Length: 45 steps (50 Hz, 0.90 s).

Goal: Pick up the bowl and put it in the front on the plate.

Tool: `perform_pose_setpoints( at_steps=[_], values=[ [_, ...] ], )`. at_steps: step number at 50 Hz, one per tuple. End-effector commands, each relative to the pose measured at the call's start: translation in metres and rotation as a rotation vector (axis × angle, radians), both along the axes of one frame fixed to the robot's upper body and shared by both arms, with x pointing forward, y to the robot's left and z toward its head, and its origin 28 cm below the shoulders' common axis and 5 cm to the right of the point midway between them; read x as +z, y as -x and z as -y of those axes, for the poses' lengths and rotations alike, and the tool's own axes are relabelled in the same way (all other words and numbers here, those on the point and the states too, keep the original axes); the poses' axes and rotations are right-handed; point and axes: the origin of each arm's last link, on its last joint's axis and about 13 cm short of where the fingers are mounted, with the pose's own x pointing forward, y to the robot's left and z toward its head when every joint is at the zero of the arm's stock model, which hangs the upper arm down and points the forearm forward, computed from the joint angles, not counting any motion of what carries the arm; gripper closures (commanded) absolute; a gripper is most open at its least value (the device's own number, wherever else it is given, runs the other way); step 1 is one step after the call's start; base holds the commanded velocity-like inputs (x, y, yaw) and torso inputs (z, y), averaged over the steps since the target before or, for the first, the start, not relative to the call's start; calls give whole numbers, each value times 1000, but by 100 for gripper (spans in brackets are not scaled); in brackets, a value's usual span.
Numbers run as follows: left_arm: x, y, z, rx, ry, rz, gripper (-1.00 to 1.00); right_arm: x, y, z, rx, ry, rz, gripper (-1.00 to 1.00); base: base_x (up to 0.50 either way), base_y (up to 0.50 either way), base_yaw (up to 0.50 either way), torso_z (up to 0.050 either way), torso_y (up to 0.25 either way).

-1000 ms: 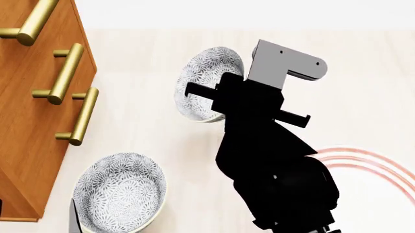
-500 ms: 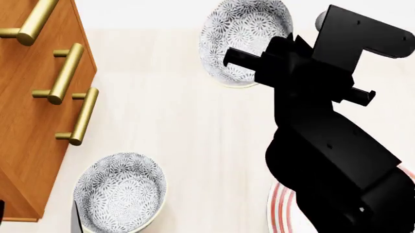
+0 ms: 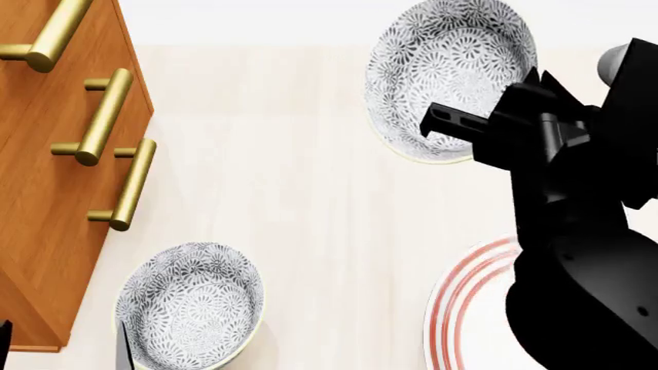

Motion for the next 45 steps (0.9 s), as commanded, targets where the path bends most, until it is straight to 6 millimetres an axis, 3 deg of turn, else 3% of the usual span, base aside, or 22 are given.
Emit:
perform_pose_setpoints(
  at_steps=[1, 25, 45],
  values=[
    [0, -1, 0, 1, 0, 1, -100, 0, 29, 16, 13, 30, 24, 100, 0, 0, 0, 0, 0],
    [0, -1, 1, 2, -6, -5, -100, -14, 68, 64, -105, 118, -49, 100, 0, 0, 0, 0, 1],
    [0, 0, 2, -6, -15, -8, -100, -25, 82, 74, -54, 169, -164, 100, 0, 0, 0, 0, 0]
  ],
)
